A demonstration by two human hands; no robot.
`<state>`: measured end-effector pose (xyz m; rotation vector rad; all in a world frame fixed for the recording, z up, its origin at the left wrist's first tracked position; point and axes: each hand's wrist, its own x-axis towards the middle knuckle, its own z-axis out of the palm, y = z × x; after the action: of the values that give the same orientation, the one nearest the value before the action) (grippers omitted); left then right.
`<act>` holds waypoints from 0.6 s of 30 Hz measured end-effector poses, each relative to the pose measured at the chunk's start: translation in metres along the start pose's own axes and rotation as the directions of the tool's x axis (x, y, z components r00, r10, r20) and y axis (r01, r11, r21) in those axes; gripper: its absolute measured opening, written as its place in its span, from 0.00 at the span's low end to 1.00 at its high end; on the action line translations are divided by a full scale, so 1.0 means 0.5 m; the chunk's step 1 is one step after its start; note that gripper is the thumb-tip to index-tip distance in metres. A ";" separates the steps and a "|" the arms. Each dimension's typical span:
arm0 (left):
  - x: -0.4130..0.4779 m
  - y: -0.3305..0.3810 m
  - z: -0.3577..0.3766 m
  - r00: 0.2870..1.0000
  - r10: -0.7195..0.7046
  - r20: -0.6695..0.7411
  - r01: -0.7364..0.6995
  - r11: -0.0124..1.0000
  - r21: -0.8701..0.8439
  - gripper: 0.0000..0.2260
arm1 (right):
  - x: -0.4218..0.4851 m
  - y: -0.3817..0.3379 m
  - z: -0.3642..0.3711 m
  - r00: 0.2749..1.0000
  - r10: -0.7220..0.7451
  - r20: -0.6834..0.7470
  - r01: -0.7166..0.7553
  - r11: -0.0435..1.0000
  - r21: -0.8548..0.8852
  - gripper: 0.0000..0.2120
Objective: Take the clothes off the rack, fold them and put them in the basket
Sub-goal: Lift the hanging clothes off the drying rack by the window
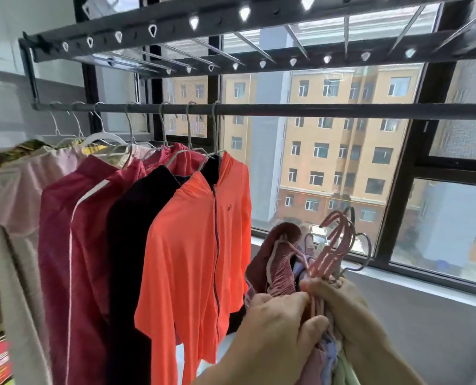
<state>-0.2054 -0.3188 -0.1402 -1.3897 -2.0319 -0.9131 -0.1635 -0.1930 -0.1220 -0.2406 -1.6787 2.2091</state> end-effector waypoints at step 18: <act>-0.006 -0.258 -0.152 0.846 -0.348 0.403 0.530 0.477 -0.701 0.23 | 0.098 0.037 0.270 0.998 -0.055 0.012 0.056 0.996 -0.064 0.06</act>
<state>-0.3225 -0.4111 -0.1247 -1.3853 -2.2929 -2.2320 -0.2586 -0.2998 -0.0977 -0.1968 -1.7426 2.1217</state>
